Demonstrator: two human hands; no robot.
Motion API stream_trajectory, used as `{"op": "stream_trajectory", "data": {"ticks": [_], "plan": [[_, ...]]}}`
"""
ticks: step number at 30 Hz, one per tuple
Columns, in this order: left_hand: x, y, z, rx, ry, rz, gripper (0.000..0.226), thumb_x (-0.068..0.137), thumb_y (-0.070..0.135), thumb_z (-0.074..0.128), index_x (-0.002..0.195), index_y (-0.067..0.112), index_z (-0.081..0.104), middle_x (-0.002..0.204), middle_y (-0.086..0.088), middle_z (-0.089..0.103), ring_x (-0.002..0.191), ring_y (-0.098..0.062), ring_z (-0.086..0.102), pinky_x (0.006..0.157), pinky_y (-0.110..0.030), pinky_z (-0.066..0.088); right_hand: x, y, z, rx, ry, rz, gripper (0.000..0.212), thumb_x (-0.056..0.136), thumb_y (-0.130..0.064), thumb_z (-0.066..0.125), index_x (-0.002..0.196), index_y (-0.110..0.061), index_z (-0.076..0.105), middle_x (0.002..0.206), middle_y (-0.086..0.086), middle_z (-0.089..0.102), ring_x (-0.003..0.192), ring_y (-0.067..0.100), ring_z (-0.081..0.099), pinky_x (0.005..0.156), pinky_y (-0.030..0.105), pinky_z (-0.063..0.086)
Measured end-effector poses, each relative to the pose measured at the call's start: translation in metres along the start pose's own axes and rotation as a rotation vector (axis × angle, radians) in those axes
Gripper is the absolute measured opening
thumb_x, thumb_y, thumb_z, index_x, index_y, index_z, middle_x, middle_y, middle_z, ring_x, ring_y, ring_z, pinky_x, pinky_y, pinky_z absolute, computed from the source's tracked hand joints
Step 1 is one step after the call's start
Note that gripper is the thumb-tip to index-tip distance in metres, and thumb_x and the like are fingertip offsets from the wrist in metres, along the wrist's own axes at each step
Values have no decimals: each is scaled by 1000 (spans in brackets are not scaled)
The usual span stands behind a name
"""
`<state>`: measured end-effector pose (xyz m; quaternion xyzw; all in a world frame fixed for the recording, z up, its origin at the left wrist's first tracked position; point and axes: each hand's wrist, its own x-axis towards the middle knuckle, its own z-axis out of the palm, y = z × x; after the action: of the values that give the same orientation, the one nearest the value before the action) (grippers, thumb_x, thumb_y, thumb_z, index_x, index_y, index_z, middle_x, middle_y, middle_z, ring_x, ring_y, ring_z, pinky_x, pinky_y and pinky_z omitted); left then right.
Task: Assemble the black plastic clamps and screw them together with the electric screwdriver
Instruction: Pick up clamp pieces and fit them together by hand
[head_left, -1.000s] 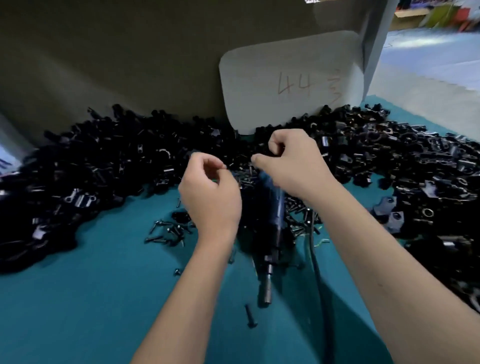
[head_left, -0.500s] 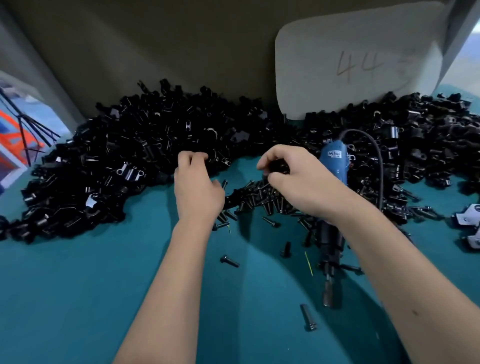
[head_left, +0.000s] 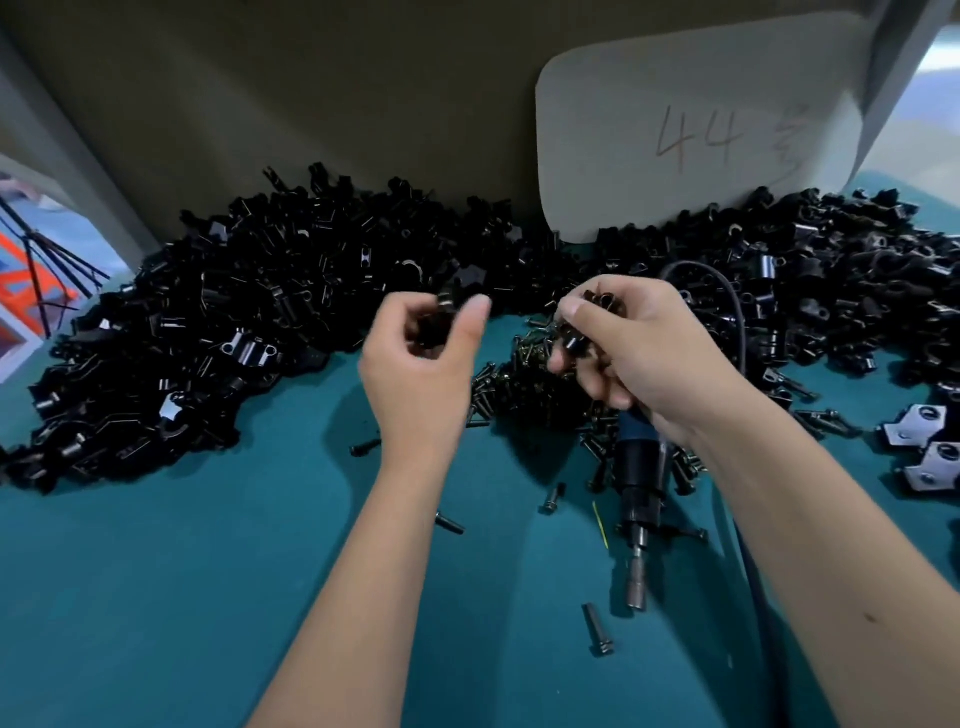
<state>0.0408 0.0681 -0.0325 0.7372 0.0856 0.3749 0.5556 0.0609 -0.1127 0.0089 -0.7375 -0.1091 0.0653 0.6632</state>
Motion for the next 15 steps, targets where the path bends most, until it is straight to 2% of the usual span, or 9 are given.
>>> {"op": "stream_trajectory", "data": {"ticks": [2,4,6,8,11,13,15], "plan": [[-8,3,11,-125,-119,-28,23,81,30,88,95,22,72,80,15,68,74,-4,61,70,-20,49,0,-2,1,-16,31,-19,30,108,-25,53,83,-14,66,62,7,64,39,14,44,34,18,27],[-14,6,19,-336,-203,-161,20,82,24,87,98,20,75,81,12,67,73,-8,58,70,-23,50,0,-3,4,33,65,-23,36,110,-23,48,79,-14,66,62,4,60,43,15,47,35,19,31],[-17,12,25,-622,-283,-393,27,90,38,71,106,16,75,84,8,69,72,-8,58,68,-23,52,2,-2,6,117,86,-31,33,110,-12,44,86,-10,66,70,4,62,50,16,52,38,24,36],[-18,17,26,-825,-377,-606,55,101,54,47,117,8,71,82,2,64,73,-9,55,68,-23,52,4,-1,5,211,113,-18,29,104,4,39,97,-9,63,72,2,61,50,15,46,39,24,30],[-18,19,24,-921,-487,-725,71,106,61,28,128,4,66,80,0,55,77,-11,53,73,-25,54,6,-2,2,324,126,13,28,89,7,35,97,-12,55,67,0,50,50,14,28,42,22,18],[-19,22,24,-949,-514,-764,71,106,61,29,127,3,65,82,-3,59,81,-14,60,76,-29,58,5,-5,1,388,91,29,26,78,-6,42,100,-12,54,72,1,46,52,13,29,42,22,19],[-19,26,23,-972,-514,-790,70,106,59,32,124,0,64,89,-7,66,86,-18,70,80,-31,61,4,-6,1,445,70,51,31,82,-12,42,109,-10,57,78,0,46,54,11,35,42,23,22]]}}
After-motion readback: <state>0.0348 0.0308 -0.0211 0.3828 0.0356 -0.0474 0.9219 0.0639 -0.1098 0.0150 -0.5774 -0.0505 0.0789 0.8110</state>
